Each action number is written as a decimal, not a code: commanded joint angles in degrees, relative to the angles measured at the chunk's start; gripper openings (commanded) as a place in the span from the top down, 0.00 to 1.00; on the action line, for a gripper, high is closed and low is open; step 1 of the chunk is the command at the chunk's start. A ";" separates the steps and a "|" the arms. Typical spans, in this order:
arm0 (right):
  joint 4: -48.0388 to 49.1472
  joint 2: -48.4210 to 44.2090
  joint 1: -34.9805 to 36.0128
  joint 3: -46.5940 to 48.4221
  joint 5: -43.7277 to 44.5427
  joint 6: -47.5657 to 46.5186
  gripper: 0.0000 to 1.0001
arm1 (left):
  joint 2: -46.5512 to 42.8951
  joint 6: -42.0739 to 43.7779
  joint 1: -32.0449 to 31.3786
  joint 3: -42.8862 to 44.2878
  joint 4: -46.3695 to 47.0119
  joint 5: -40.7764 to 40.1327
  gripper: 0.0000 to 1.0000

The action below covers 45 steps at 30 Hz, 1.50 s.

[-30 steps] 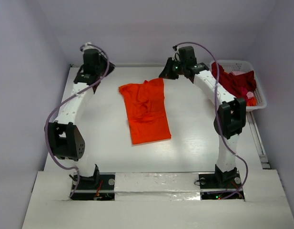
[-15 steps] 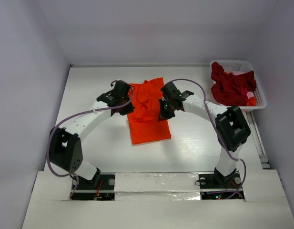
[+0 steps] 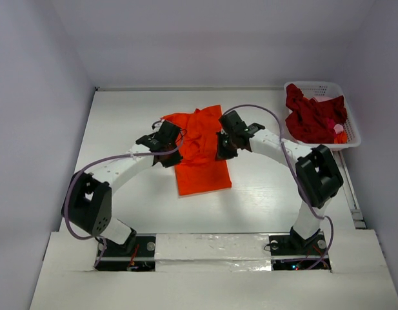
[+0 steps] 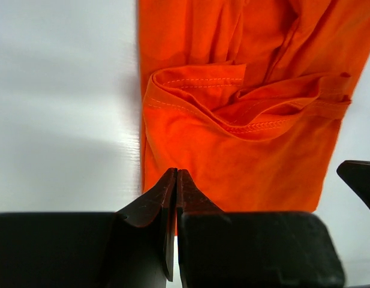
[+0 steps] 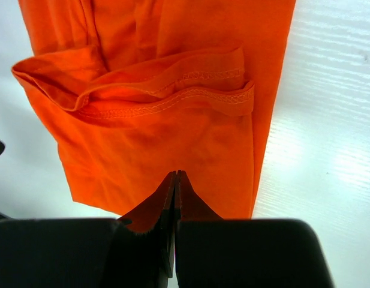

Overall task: Fold and stack the t-shirts
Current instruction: Fold the tshirt

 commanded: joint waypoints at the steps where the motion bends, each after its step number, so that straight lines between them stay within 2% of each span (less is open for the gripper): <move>1: 2.33 1.08 1.38 -1.16 1.20 0.37 1.00 | 2.32 -0.53 -1.37 0.17 0.31 -0.48 1.00; 16: 8.30 3.37 2.97 -8.18 -0.64 3.18 1.00 | 9.61 -3.08 -5.51 -2.11 4.62 -0.48 1.00; 29: 11.38 1.70 6.83 -14.17 -1.61 6.35 1.00 | 17.00 -5.36 -10.52 -3.61 2.86 0.22 1.00; 35: 12.78 -1.64 8.50 -19.00 -1.87 8.72 1.00 | 15.77 -7.56 -13.69 -7.03 1.28 0.40 1.00; 45: 9.72 -10.68 11.05 -25.68 -0.12 11.45 1.00 | 7.17 -9.49 -15.96 -11.78 -4.96 0.13 1.00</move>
